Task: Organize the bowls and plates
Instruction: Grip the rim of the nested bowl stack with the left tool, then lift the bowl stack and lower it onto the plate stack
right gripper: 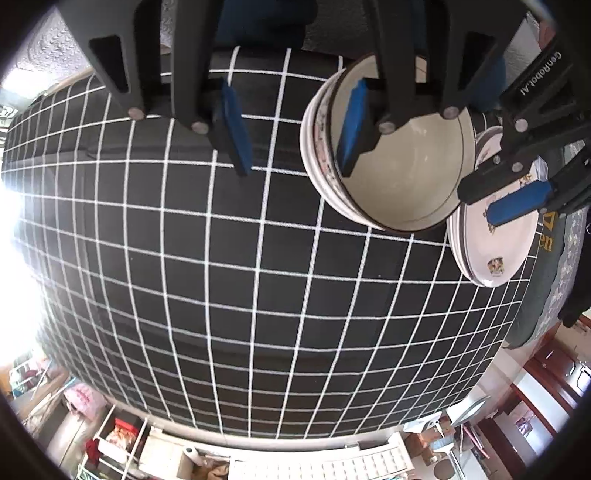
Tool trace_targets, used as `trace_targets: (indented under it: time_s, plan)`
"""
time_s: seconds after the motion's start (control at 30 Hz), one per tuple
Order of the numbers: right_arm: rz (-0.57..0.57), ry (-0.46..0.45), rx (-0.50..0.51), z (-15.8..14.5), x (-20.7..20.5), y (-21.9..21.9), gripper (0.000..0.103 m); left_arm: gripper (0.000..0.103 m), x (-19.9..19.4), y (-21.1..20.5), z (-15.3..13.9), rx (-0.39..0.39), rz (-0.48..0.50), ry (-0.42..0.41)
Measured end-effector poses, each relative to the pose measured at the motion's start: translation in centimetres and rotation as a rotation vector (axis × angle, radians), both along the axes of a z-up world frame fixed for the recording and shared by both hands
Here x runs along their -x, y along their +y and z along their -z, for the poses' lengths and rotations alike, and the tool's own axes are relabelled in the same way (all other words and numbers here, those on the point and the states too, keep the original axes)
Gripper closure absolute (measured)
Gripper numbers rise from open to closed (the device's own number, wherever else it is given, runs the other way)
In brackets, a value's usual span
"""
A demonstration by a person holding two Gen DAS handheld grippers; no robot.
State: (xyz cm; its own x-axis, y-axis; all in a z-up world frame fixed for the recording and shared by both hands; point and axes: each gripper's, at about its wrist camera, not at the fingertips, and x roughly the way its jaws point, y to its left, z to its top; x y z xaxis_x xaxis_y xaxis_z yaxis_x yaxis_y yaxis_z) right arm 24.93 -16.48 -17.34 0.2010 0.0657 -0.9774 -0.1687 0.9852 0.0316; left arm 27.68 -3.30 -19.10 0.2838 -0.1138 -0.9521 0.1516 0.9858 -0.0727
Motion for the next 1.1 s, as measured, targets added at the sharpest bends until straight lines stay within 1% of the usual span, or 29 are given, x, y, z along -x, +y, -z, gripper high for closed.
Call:
trace_targets:
  time_s: [0.1, 0.2, 0.27, 0.33, 0.4, 0.53, 0.6, 0.67, 0.73, 0.87, 1.0, 1.1]
  plan:
    - [0.001, -0.010, -0.017, -0.6, 0.4, -0.2, 0.051, 0.070, 0.3, -0.1, -0.4, 0.000, 0.011, -0.002]
    - [0.005, -0.018, -0.050, -1.5, 0.9, -0.7, 0.051, 0.070, 0.8, 0.0, -1.0, 0.027, 0.017, 0.006]
    - [0.017, -0.027, -0.066, -2.0, 1.3, -1.1, 0.051, 0.063, 1.1, 0.2, -1.2, 0.053, 0.020, 0.010]
    - [0.046, -0.033, -0.074, -2.2, 1.7, -1.6, 0.051, 0.063, 1.7, 0.4, -1.3, 0.079, 0.032, 0.000]
    - [0.073, -0.027, -0.108, -2.1, 2.2, -2.0, 0.051, 0.063, 2.1, 0.5, -1.1, 0.085, 0.036, 0.006]
    - [0.104, 0.009, -0.154, -0.9, 2.8, -2.2, 0.051, 0.063, 2.3, 1.1, 0.3, 0.116, 0.019, 0.042]
    - [0.111, 0.027, -0.158, -0.2, 2.8, -2.1, 0.051, 0.063, 2.4, 1.5, 1.1, 0.145, 0.012, 0.064]
    - [0.127, 0.041, -0.152, 0.3, 2.9, -2.1, 0.051, 0.062, 2.5, 1.8, 1.6, 0.161, 0.006, 0.066]
    - [0.144, 0.048, -0.167, 0.6, 3.0, -2.3, 0.051, 0.062, 2.5, 2.0, 2.3, 0.188, -0.001, 0.073]
    - [0.154, 0.063, -0.191, 1.1, 3.0, -2.5, 0.051, 0.062, 2.2, 2.3, 3.7, 0.251, 0.002, 0.130]
    - [0.159, 0.075, -0.198, 1.8, 2.6, -2.4, 0.051, 0.062, 1.9, 2.1, 4.4, 0.255, 0.019, 0.142]
    - [0.165, 0.094, -0.204, 2.5, 2.2, -2.5, 0.051, 0.060, 1.6, 2.2, 5.7, 0.254, 0.027, 0.164]
